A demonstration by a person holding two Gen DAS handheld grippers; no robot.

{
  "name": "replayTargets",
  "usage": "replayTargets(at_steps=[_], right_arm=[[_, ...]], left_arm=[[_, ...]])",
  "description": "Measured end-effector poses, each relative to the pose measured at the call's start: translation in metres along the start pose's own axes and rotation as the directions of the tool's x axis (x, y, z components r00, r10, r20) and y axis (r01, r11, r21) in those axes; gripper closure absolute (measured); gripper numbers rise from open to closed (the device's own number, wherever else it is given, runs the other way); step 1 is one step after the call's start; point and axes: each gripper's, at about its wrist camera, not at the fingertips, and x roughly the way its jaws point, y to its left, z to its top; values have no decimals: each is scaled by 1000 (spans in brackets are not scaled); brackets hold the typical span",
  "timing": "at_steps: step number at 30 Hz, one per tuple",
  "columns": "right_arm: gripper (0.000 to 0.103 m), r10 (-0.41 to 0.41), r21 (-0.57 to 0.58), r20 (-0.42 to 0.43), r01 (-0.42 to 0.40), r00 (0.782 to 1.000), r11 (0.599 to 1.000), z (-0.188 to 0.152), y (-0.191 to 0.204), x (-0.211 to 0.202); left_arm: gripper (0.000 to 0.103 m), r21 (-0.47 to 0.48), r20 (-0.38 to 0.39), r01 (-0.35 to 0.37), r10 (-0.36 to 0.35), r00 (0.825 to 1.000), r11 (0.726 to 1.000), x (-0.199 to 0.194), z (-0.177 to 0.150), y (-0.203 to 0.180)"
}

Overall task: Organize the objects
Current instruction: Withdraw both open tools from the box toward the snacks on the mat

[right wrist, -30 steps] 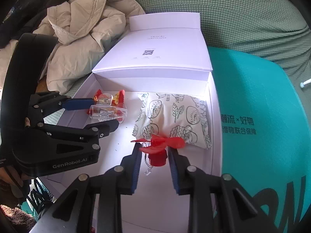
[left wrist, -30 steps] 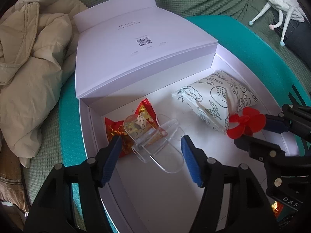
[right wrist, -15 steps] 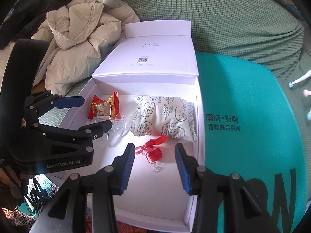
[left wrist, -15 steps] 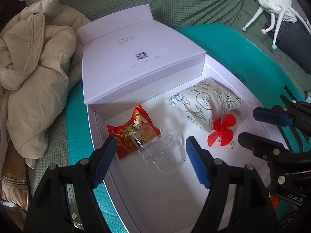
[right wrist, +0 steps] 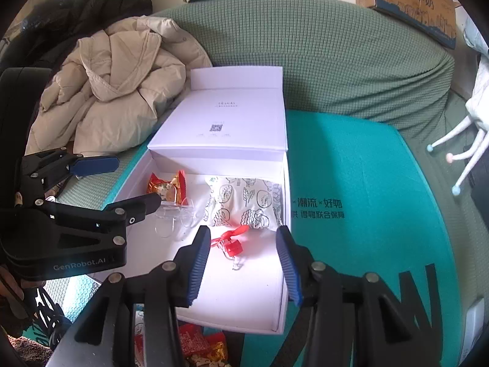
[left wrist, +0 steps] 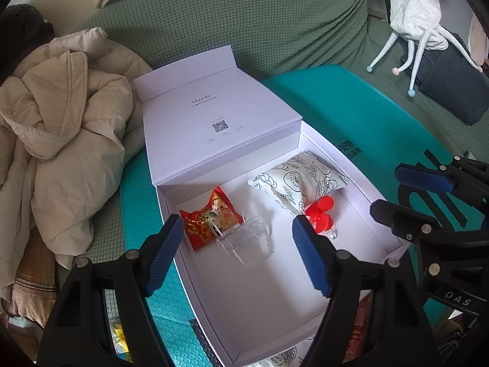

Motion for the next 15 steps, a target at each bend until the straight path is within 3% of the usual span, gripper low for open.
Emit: replayTargets(at_steps=[15], right_arm=[[45, -60, -30, 111, 64, 992, 998, -2, 18, -63]], left_arm=[[22, 19, 124, 13, -15, 992, 1000, -64, -7, -4]])
